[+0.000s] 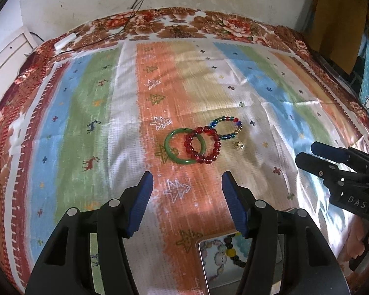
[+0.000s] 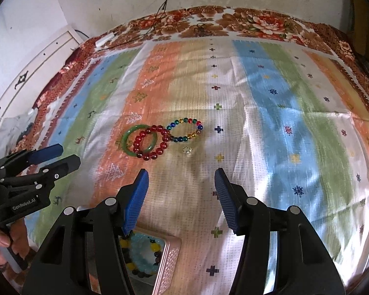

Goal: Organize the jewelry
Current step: 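Move both open tools forward toward the green bangle and red bracelet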

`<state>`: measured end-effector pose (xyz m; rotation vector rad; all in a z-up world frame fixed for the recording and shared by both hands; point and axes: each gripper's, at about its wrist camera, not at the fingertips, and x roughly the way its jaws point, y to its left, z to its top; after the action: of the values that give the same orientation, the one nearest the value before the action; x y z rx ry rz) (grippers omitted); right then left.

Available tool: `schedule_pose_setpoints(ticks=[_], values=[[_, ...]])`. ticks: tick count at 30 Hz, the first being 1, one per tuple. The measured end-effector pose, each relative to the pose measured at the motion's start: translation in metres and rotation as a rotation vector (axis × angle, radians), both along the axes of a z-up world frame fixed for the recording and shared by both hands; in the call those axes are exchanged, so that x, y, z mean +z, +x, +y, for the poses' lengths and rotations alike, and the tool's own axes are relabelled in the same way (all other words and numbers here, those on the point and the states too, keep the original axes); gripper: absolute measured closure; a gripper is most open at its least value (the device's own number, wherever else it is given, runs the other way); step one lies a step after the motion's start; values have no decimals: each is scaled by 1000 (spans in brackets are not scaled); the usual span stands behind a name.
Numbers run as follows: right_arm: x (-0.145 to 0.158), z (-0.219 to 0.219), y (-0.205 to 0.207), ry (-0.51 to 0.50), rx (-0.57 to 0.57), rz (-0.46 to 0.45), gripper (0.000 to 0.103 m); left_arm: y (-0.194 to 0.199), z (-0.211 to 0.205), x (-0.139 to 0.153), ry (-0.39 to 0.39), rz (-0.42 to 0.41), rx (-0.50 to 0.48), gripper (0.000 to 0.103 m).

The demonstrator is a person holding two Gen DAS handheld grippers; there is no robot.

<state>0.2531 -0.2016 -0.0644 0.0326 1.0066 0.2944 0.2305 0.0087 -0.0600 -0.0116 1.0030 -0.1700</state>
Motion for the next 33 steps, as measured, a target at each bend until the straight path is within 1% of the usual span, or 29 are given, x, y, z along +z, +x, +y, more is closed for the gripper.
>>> schedule_pose_setpoints(ticks=[4,10,17,21,29,33], values=[[-8,2,9,-7,7,28,47,10,2,-7,-24,24,3,44],[-15,5,18,-4,11,50,47,21,4,-16,-35,47,14,44],[-25,7,33,-18,3,75,47,36,2,-25,-16,64,14,44],[-33,7,41,-6,-1,100,47,44,2,-30,-13,75,8,45],[-47,9,57,-37,-12,121,47,62,-6,-43,20,97,-5,46],[-53,14,63,-48,2,127,47,71,-10,-50,35,109,-18,46]])
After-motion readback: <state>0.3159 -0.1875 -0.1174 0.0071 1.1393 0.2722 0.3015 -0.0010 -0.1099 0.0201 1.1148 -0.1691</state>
